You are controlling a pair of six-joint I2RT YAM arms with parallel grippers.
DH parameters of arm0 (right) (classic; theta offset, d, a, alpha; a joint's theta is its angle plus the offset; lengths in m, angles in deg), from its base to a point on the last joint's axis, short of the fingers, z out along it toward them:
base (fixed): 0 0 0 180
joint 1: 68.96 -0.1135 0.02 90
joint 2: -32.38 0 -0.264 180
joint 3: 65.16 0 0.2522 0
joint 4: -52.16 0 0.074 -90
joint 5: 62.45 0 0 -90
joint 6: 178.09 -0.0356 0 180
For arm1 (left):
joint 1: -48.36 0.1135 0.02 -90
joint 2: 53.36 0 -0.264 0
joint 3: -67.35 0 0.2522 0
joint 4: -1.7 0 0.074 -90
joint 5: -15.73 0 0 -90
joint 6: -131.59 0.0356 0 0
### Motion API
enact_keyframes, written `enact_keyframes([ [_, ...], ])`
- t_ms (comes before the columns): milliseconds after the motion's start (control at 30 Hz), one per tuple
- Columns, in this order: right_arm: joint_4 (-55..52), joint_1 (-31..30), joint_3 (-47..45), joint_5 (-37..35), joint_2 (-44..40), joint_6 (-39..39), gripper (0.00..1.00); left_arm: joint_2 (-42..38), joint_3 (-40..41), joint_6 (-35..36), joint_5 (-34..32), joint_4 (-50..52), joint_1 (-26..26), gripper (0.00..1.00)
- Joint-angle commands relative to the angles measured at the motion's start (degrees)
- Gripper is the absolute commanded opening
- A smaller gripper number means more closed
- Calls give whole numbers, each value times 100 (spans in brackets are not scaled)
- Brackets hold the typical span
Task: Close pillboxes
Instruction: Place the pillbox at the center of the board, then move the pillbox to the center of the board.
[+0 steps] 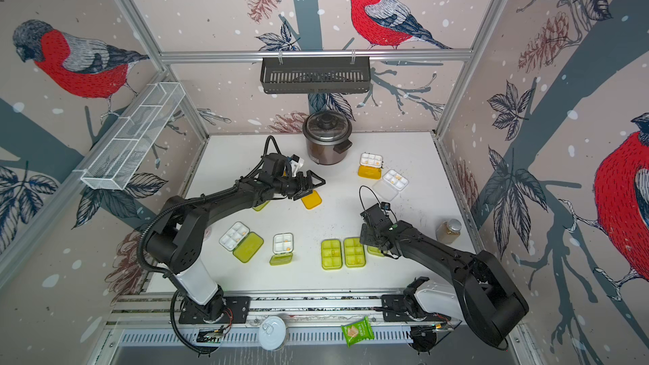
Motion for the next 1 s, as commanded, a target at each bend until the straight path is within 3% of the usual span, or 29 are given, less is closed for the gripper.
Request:
enact_keyframes([
  [0,-62,281,389,12,-113,287,94,20,-42,-40,49,-203,4,92],
  [167,424,1104,719,717,249,763,93,45,-75,28,9,-112,-1,92],
  [267,704,1249,790,1002,628,993,88,55,-100,32,21,-102,0,92],
  [400,866,1182,844,1229,867,1080,67,33,-87,22,32,-132,2,92],
  [467,883,1132,775,1118,881,1020,47,42,-84,13,36,-135,11,92],
  [500,912,1124,726,1126,878,1016,44,48,-84,4,53,-136,13,92],
  [967,804,650,341,1354,719,883,45,52,-60,-49,96,-190,11,92],
])
